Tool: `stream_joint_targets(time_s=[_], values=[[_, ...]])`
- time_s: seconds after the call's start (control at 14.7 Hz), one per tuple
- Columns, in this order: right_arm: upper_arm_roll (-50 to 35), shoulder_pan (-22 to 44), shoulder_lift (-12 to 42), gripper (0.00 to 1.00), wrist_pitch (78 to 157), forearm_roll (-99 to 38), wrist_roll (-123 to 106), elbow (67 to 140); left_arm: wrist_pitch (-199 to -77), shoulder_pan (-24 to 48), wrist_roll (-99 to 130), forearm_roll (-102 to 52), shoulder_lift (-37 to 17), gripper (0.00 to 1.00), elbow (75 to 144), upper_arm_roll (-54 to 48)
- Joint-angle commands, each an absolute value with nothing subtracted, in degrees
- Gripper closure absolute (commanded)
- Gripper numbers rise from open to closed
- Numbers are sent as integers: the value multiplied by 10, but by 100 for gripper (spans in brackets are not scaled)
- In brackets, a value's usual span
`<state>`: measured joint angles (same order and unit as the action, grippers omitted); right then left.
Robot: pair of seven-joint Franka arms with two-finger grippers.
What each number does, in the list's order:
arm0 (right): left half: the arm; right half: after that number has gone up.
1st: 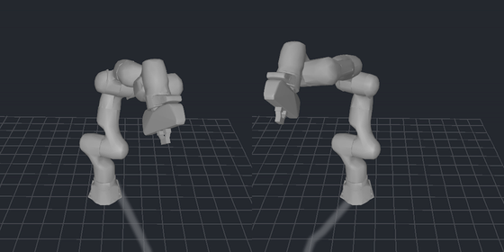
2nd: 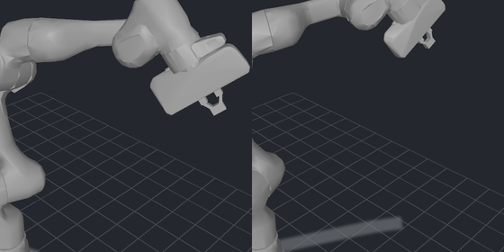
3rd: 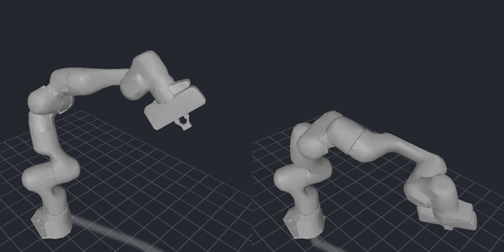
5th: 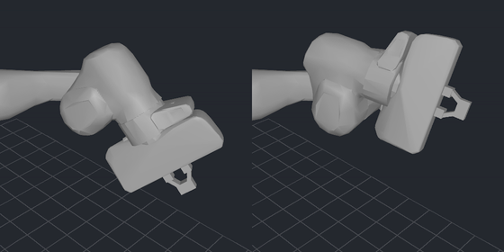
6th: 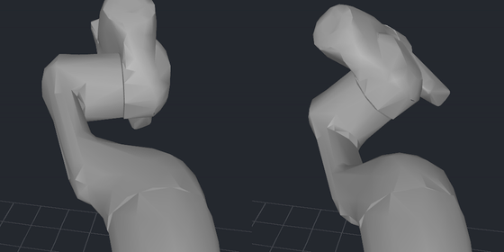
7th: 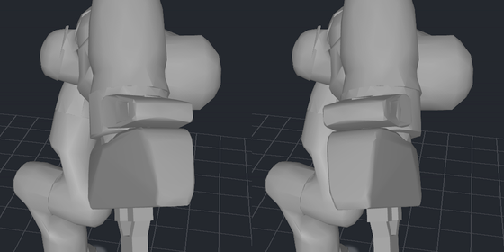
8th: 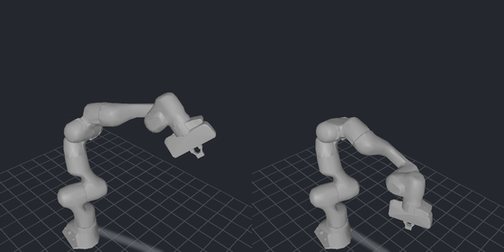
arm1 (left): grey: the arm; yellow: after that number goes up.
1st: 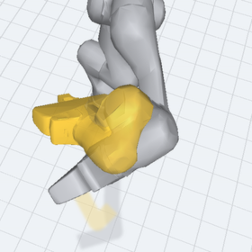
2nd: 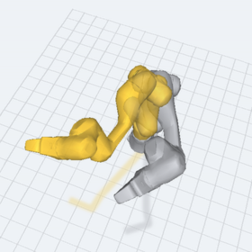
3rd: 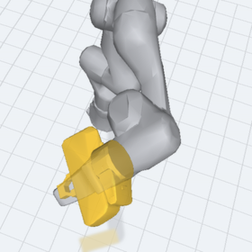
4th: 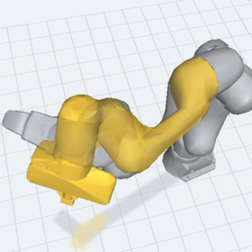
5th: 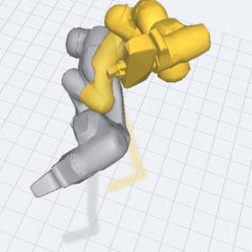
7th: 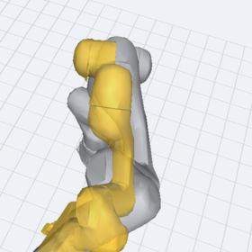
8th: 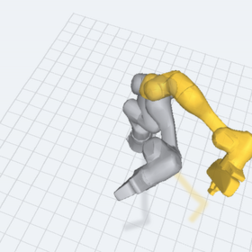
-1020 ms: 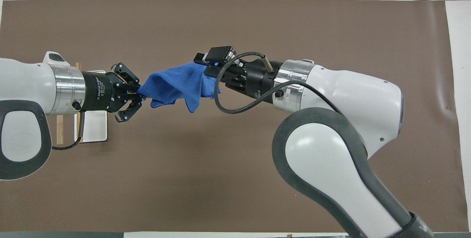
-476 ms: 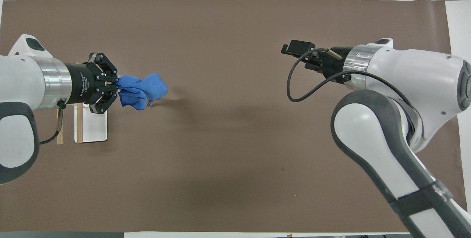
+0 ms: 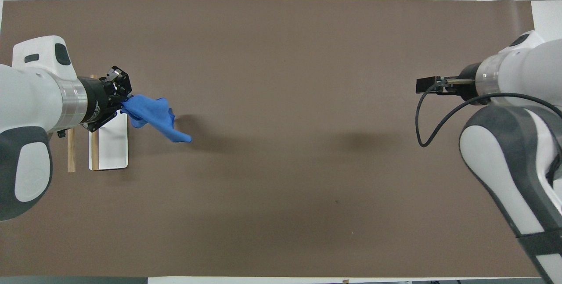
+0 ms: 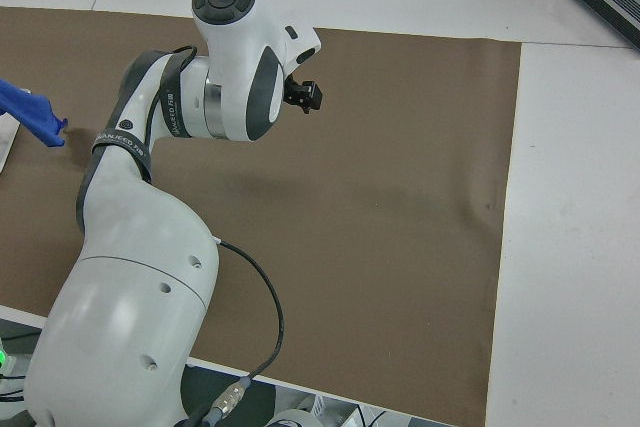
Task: Right arm passes towel to left arm to hang
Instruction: 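Carry the towel to the rack with the left gripper while the right gripper retracts, then drape the towel over the rack bar and open the left gripper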
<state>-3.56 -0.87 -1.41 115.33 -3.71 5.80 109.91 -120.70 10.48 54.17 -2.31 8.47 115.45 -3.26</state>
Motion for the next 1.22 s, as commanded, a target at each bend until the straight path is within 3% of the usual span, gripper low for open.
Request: stream_joint_targets(time_s=[0.0, 0.27, 0.41, 0.68, 1.16], values=[[-40, -38, -21, 0, 1009, -18, 51, 1002, -1213, 90, 373, 16, 97, 100, 1171, -33], [-39, -55, -17, 0, 846, -8, 99, 884, -1237, 68, 206, 31, 90, 100, 1170, -32], [-39, -55, 3, 0, 800, -6, 115, 833, -1259, 48, 189, 31, 87, 100, 1174, -32], [-39, -68, -20, 0, 825, -1, 105, 887, -1293, 0, 173, 31, 83, 100, 1186, -32], [-42, -65, -20, 0, 824, -6, 91, 886, -1348, -85, 98, 31, 82, 100, 1193, -33]])
